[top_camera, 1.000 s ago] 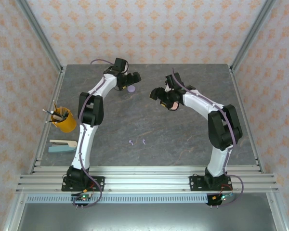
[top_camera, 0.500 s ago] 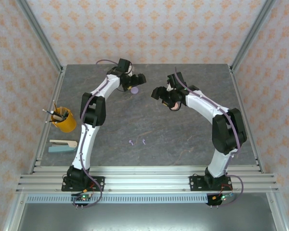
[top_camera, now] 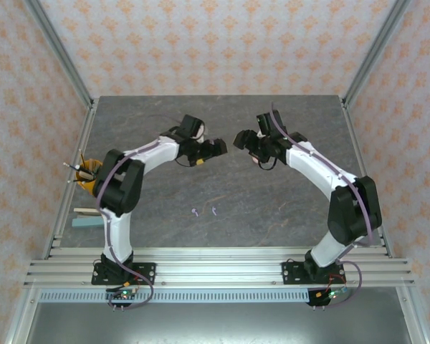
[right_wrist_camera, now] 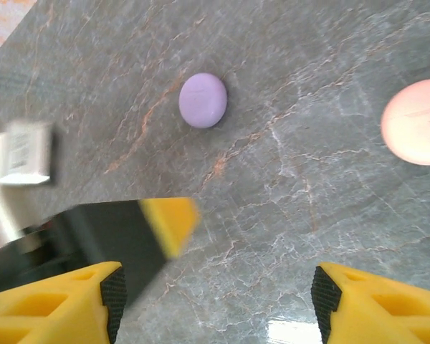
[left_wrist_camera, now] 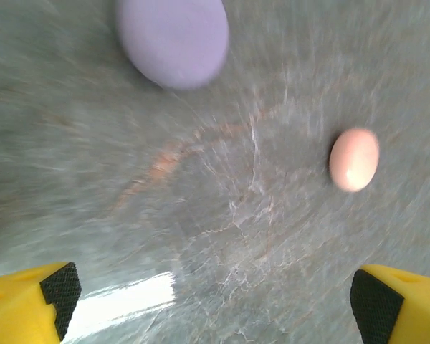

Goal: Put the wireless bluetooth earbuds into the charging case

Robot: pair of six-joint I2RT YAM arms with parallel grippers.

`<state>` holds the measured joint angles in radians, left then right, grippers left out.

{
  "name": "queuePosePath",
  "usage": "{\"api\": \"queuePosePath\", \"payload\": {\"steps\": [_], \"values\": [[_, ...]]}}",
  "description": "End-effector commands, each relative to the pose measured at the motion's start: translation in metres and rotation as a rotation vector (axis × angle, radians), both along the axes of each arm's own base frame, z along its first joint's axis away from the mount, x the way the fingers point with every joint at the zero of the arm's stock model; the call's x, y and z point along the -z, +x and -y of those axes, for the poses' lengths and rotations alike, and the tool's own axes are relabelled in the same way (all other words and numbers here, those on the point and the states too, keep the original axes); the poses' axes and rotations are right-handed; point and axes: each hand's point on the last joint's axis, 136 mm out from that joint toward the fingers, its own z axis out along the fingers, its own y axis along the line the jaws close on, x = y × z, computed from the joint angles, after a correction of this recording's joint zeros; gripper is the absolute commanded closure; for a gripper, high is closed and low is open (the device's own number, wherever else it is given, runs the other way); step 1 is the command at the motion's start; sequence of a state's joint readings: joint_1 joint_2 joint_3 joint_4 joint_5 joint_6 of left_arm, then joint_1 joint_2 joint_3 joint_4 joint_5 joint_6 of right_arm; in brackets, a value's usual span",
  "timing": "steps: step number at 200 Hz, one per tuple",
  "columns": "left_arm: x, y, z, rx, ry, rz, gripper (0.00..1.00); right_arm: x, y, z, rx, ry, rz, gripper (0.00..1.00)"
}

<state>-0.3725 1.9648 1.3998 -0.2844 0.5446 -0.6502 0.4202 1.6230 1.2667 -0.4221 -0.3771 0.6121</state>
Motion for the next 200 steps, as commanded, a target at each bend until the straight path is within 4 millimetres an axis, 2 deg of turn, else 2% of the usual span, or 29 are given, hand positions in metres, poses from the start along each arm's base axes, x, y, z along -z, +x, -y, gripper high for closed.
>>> {"api": "queuePosePath", "payload": {"steps": [1, 13, 44, 88, 135, 200], "values": [[-0.057, 0.039, -0.052, -0.228, -0.027, 0.157, 0.0, 0.01, 0.005, 0.016, 0.094, -0.085, -0.061, 0.3], [-0.065, 0.041, -0.063, -0.238, -0.005, 0.163, 0.0, 0.021, 0.012, 0.017, 0.133, -0.115, -0.121, 0.3], [-0.07, 0.04, -0.083, -0.233, 0.115, 0.154, 0.0, 0.037, 0.037, -0.001, 0.14, -0.192, -0.193, 0.29], [-0.066, 0.043, -0.111, -0.285, 0.181, 0.143, 0.0, 0.059, 0.067, -0.033, 0.015, -0.39, -0.223, 0.25], [-0.068, 0.05, -0.134, -0.345, 0.187, 0.142, 0.0, 0.083, 0.089, -0.054, -0.09, -0.438, -0.206, 0.23], [-0.056, 0.05, -0.143, -0.363, 0.175, 0.111, 0.0, 0.1, 0.115, -0.088, -0.18, -0.426, -0.11, 0.21]]}}
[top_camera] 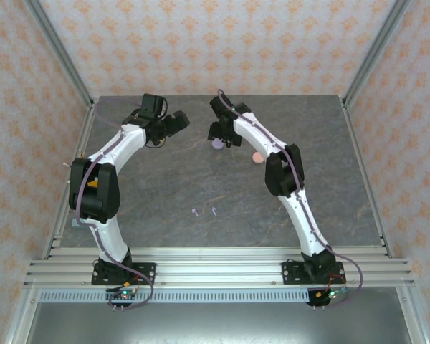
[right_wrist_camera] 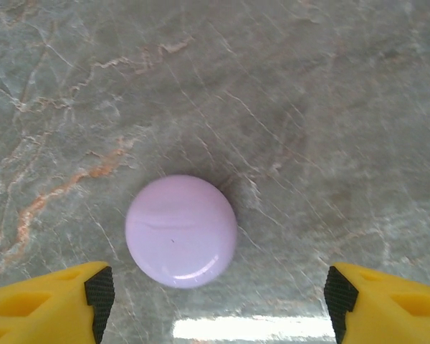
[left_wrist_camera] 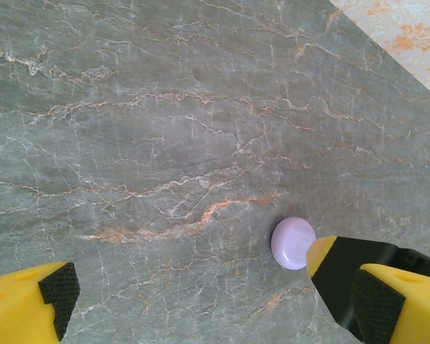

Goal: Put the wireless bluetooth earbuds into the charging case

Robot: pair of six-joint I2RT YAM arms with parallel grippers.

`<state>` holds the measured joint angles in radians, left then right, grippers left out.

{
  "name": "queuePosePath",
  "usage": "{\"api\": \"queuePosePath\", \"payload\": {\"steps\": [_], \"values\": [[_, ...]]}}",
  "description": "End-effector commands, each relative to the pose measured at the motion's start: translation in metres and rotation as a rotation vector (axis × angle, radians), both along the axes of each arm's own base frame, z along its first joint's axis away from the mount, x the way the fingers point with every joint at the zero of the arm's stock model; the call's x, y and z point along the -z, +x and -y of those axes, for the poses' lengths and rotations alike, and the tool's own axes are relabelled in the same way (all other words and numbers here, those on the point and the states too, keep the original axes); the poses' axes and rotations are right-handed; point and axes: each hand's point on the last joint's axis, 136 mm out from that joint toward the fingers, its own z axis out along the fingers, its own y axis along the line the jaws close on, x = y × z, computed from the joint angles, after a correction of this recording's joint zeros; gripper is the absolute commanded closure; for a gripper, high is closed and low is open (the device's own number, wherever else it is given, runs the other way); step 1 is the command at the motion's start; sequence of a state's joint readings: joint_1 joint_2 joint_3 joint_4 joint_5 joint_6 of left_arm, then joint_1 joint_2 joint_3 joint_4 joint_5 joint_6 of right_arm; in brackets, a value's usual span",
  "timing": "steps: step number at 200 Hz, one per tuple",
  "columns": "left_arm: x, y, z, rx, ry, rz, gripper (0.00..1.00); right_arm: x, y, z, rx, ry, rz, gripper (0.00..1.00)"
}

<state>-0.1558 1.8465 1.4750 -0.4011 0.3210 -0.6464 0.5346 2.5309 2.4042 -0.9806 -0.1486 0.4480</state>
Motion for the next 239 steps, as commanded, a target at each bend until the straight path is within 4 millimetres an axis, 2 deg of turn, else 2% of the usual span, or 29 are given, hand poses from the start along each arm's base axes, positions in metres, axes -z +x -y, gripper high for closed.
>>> {"api": "queuePosePath", "payload": {"steps": [1, 95, 177, 196, 222, 239], "values": [[0.006, 0.001, -0.006, -0.013, 0.021, -0.014, 0.0, 0.002, 0.005, -0.01, -0.054, -0.026, 0.032, 0.21], [0.01, 0.001, -0.01, -0.022, -0.006, -0.013, 0.0, 0.032, 0.013, -0.013, -0.098, -0.121, 0.049, 0.23], [0.011, -0.004, -0.013, -0.03, -0.013, -0.013, 0.0, 0.047, 0.005, -0.02, -0.129, -0.157, 0.03, 0.31], [0.01, -0.004, -0.013, -0.029, -0.015, -0.01, 0.0, 0.05, 0.0, -0.019, -0.127, -0.163, 0.013, 0.37], [0.007, -0.005, -0.013, -0.029, -0.016, -0.006, 0.0, 0.046, -0.005, -0.019, -0.114, -0.151, -0.008, 0.52], [0.005, -0.007, -0.013, -0.028, -0.015, -0.004, 0.0, 0.038, -0.009, -0.017, -0.103, -0.141, -0.016, 0.55]]}}
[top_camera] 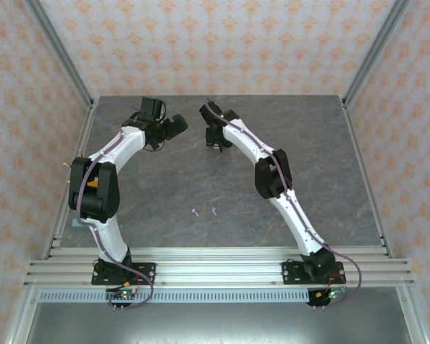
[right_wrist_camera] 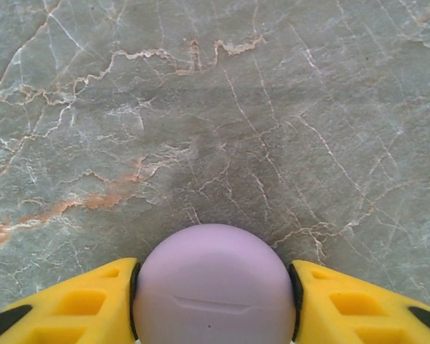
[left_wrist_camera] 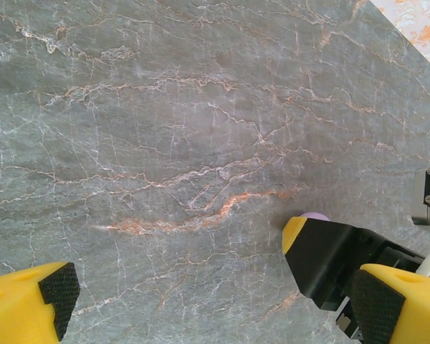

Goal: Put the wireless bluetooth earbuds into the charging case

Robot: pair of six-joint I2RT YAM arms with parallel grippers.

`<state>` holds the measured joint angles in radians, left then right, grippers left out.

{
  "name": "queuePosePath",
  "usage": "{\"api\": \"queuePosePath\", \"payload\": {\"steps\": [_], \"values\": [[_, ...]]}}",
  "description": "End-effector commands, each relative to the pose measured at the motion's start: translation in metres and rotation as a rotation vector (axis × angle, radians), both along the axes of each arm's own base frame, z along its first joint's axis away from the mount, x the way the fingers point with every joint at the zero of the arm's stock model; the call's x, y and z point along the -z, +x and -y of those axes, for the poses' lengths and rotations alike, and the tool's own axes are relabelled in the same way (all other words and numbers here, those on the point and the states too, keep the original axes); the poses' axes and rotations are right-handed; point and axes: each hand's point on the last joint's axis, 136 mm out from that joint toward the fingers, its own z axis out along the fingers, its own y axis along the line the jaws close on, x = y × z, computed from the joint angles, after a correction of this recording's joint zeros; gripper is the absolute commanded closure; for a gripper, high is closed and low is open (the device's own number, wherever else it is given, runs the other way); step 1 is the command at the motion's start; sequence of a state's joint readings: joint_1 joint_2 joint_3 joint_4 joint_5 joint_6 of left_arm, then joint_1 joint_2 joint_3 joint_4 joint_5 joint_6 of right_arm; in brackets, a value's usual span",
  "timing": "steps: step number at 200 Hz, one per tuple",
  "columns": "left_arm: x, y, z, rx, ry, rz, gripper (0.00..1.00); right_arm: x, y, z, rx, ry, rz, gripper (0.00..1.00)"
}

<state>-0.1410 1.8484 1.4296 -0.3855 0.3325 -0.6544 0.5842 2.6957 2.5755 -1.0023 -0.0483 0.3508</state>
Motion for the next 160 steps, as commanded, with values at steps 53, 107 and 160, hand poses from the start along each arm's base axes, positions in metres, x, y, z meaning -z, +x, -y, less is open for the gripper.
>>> {"api": "queuePosePath", "payload": {"steps": [53, 107, 160], "values": [[-0.01, -0.007, -0.002, -0.001, -0.032, 0.024, 0.0, -0.022, -0.056, 0.019, 0.125, 0.026, -0.132, 0.64], [-0.006, -0.016, 0.0, 0.008, -0.047, 0.01, 0.0, -0.021, -0.131, 0.031, 0.259, 0.031, -0.222, 0.63], [-0.011, -0.017, 0.002, 0.016, -0.057, 0.018, 0.0, -0.005, -0.156, 0.038, 0.26, -0.016, -0.29, 0.53]]}}
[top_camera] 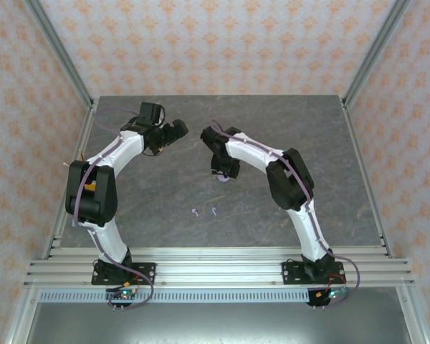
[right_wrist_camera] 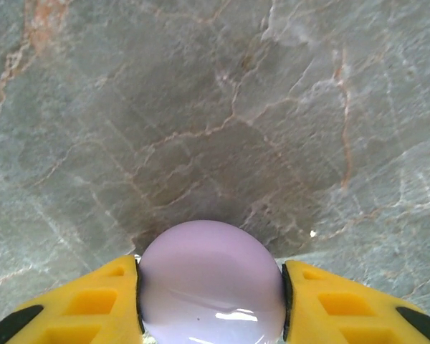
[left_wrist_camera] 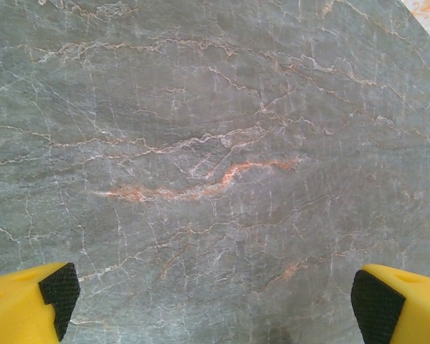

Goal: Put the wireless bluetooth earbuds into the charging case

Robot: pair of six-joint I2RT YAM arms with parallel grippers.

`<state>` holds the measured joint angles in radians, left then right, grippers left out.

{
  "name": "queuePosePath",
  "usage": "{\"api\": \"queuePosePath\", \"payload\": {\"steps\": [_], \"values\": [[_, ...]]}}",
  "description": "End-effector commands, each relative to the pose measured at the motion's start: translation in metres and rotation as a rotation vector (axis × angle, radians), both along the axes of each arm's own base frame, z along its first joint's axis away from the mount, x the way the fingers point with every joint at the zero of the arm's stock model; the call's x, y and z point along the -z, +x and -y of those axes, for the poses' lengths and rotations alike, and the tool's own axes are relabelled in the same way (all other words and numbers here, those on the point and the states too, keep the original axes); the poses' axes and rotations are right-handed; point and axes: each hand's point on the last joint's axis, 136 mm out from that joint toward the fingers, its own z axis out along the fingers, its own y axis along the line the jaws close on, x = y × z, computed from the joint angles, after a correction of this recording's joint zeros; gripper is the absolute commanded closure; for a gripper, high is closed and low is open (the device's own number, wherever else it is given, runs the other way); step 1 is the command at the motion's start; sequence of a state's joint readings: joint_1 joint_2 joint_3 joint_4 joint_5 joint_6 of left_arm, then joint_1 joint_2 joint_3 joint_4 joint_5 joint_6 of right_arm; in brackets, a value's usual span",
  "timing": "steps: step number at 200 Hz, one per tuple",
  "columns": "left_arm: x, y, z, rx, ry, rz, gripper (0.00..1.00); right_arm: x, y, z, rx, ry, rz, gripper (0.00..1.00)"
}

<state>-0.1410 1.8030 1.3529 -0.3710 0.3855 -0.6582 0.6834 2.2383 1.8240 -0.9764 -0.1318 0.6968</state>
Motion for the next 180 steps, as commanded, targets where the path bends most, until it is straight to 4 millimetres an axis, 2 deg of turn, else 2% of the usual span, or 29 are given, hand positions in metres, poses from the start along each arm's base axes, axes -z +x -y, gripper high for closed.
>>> {"api": "queuePosePath", "payload": {"steps": [1, 22, 72, 134, 180], "values": [[-0.017, 0.002, -0.005, -0.015, -0.016, 0.041, 0.0, -0.002, -0.005, 0.009, 0.04, -0.012, -0.011, 0.53], [-0.018, 0.002, -0.004, -0.012, -0.015, 0.041, 0.0, 0.0, -0.005, 0.007, 0.044, -0.006, -0.02, 0.44], [-0.018, 0.002, -0.004, -0.008, -0.013, 0.04, 0.0, 0.004, -0.005, 0.006, 0.015, -0.022, -0.048, 0.39], [-0.017, 0.002, -0.003, -0.003, -0.015, 0.041, 0.0, 0.009, -0.011, 0.009, -0.037, -0.045, -0.09, 0.38], [-0.017, 0.002, -0.003, 0.004, -0.017, 0.041, 0.0, 0.014, -0.003, 0.01, -0.023, -0.024, -0.083, 0.38]]}}
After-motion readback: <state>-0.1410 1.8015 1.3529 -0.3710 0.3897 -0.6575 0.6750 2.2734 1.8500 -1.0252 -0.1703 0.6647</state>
